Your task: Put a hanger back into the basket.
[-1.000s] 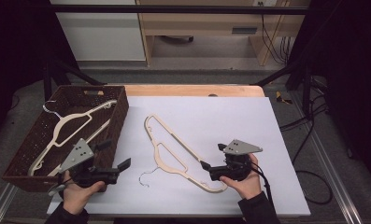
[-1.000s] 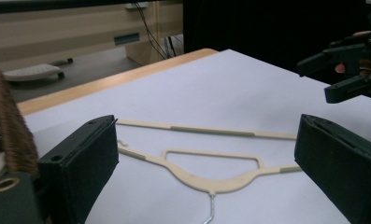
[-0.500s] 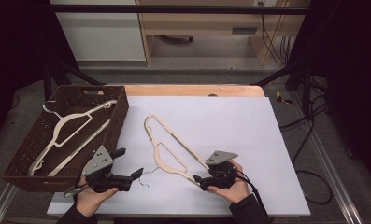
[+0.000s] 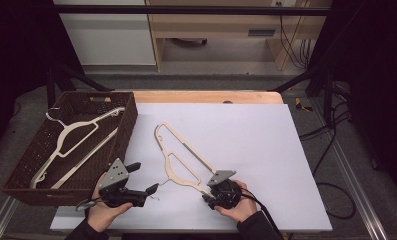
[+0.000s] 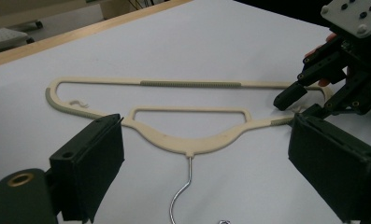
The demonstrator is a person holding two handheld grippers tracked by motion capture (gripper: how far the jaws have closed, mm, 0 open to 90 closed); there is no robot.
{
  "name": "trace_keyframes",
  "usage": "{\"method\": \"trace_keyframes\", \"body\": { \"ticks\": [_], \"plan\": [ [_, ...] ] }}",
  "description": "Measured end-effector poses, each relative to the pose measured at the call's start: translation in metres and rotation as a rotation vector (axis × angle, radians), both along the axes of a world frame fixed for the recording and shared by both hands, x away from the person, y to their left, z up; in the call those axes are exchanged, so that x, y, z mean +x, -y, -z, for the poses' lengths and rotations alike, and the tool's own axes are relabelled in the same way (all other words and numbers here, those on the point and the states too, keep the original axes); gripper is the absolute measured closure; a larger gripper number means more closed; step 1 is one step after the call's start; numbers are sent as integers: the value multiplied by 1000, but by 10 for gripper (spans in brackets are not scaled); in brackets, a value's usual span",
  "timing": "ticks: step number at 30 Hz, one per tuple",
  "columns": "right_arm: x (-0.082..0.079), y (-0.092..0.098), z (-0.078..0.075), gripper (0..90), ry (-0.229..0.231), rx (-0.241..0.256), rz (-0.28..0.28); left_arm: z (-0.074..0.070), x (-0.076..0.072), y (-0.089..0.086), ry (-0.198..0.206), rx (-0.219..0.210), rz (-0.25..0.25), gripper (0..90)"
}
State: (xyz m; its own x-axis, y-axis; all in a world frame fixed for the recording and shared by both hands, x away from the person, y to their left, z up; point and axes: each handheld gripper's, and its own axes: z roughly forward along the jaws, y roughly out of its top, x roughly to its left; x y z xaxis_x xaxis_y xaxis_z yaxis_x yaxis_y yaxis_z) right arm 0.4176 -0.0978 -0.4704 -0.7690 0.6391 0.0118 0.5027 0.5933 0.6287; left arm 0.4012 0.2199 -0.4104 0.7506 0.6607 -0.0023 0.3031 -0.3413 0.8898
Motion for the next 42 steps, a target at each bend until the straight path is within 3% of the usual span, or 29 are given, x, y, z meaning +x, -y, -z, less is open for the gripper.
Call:
{"method": "trace_keyframes", "body": {
  "ticks": [4,11,18,22,27,32,37,42],
  "plan": [
    [0,0,-1,691,-8,-7,17,5,1,3,-13,9,4,111],
    [0,-3,-3,789,-28,-32,38,10,4,6,-30,18,6,120],
    [3,-1,-4,794,-48,-21,39,20,13,16,-65,68,13,176],
    [4,-1,-4,797,-74,21,26,29,24,26,-93,123,4,268],
    [2,-3,-8,798,-77,27,6,43,43,33,-151,195,-12,399],
    [1,-3,-12,799,-73,36,5,52,48,40,-183,253,36,509],
    [1,-1,-15,799,-59,33,-14,57,50,42,-209,270,41,601],
    [0,-1,-19,800,-74,56,3,58,52,42,-216,274,44,673]
  ]
}}
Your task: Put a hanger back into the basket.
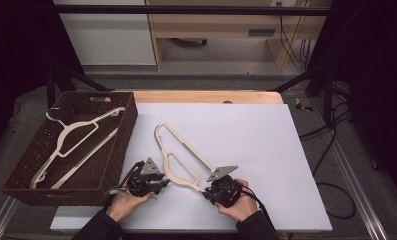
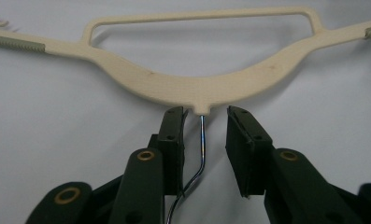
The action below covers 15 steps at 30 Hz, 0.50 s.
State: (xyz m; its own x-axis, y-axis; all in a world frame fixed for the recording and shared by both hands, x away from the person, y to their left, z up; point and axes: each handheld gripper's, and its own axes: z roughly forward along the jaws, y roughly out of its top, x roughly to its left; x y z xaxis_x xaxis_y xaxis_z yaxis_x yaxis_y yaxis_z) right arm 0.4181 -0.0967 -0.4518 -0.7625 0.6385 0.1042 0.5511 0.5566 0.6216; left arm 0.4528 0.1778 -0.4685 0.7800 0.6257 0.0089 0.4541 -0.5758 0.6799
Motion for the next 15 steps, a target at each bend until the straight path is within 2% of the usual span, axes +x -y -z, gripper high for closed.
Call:
{"method": "trace_keyframes", "body": {
  "ticks": [4,5,9,13,15],
  "plan": [
    [0,3,-4,800,10,13,-20,2,2,0,-9,6,-2,728],
    [0,2,-4,800,5,20,-10,2,3,0,-11,5,-3,743],
    [1,5,-6,800,26,22,-26,1,4,0,-26,8,11,822],
    [1,5,-6,800,11,25,-24,0,2,0,-11,21,11,864],
    [1,5,-5,799,5,30,-28,-3,0,2,5,50,17,866]
  ]
}}
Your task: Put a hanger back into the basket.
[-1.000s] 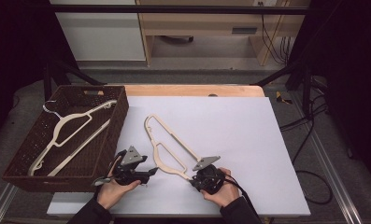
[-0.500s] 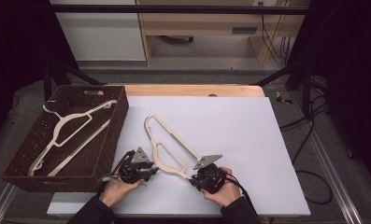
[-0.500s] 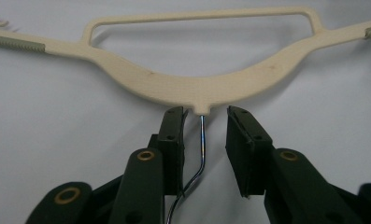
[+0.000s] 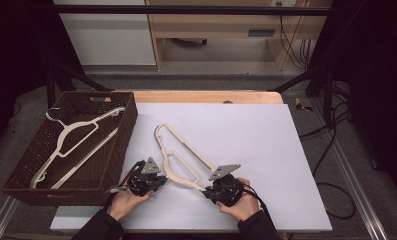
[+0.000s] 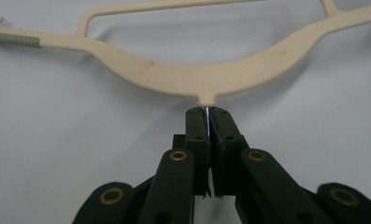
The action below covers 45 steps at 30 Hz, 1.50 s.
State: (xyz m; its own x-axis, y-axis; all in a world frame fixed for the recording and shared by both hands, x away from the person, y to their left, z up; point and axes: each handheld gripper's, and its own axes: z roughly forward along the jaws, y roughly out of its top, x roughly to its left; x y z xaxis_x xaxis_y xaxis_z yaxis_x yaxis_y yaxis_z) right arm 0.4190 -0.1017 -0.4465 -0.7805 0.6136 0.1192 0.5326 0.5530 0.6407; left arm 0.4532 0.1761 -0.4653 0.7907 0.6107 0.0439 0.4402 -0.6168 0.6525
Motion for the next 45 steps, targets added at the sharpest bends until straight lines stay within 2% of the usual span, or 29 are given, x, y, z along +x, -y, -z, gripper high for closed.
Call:
{"method": "trace_keyframes", "body": {
  "ticks": [3,4,6,10,11,12,15,18,19,21,22,26,28,29,30,31,34,35,42,45],
  "plan": [
    [0,0,0,797,-2,3,6,-3,-2,2,5,27,3,869],
    [0,2,0,797,5,4,-12,-5,-3,3,4,32,1,870],
    [-1,1,1,796,-9,11,-8,-7,-4,4,-1,45,-1,870],
    [-2,1,2,787,-5,5,-18,-10,-6,6,-10,54,-11,872],
    [-3,-1,2,757,-3,3,-8,-10,-6,7,-16,53,-10,872],
    [-4,-1,1,723,12,4,-28,-11,-6,7,-10,53,-14,873],
    [-7,-7,-5,566,63,28,-23,-14,-8,8,-15,55,-20,873],
    [-6,-14,-10,422,145,47,-23,-17,-10,11,-22,58,-22,874],
    [-5,-18,-11,393,178,53,-18,-17,-11,13,-23,61,-26,874],
    [-2,-25,-12,380,205,50,-28,-18,-12,16,-30,84,-29,874],
    [-1,-29,-11,376,205,42,-31,-19,-13,19,-35,91,-27,874],
    [4,-47,-6,384,215,-8,-49,-20,-16,22,-42,98,-33,873],
    [6,-55,-1,398,207,-38,-57,-23,-17,23,-47,92,-29,873],
    [6,-58,1,407,211,-44,-50,-24,-18,23,-49,76,-34,873],
    [9,-62,4,424,209,-60,-64,-25,-18,22,-48,81,-33,873],
    [9,-64,6,427,200,-72,-54,-26,-19,23,-44,80,-35,873],
    [10,-70,11,459,199,-93,-77,-29,-20,22,-44,78,-33,873],
    [9,-72,12,468,211,-113,-79,-29,-20,21,-47,86,-26,873],
    [9,-75,14,687,188,-140,-95,-30,-22,23,-56,68,-16,872],
    [9,-74,13,709,188,-143,-118,-30,-21,22,-55,65,-10,869]
  ]
}}
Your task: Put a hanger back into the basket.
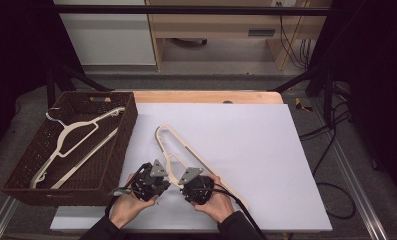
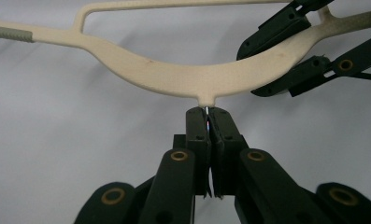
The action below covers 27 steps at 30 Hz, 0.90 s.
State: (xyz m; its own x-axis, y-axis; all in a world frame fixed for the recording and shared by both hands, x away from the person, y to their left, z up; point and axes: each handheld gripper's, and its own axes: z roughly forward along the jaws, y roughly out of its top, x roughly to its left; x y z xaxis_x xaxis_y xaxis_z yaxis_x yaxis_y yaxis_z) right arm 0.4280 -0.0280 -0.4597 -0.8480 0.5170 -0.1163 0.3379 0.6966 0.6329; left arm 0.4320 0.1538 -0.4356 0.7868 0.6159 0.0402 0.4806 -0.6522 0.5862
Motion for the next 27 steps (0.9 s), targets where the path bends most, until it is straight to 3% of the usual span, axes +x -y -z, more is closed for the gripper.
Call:
{"method": "trace_keyframes", "body": {
  "ticks": [3,6,8,11,14,17,21,27],
  "plan": [
    [-1,0,-1,724,15,-5,-24,-3,-1,-2,19,7,5,843],
    [-2,1,-2,754,26,15,-13,-13,-1,-9,52,-75,-23,698],
    [-2,4,-5,761,45,24,-30,-24,-2,-19,103,-149,-44,574],
    [-2,8,-10,766,55,36,-30,-44,-5,-40,174,-328,-70,460],
    [-3,13,-15,772,64,58,-7,-59,-8,-59,243,-419,-104,395],
    [-3,18,-21,779,87,63,-11,-66,-10,-73,288,-467,-135,357],
    [-3,28,-30,791,117,81,18,-67,-10,-81,306,-483,-153,333],
    [0,49,-43,824,173,92,91,-64,-8,-81,313,-460,-163,311]
  ]
}}
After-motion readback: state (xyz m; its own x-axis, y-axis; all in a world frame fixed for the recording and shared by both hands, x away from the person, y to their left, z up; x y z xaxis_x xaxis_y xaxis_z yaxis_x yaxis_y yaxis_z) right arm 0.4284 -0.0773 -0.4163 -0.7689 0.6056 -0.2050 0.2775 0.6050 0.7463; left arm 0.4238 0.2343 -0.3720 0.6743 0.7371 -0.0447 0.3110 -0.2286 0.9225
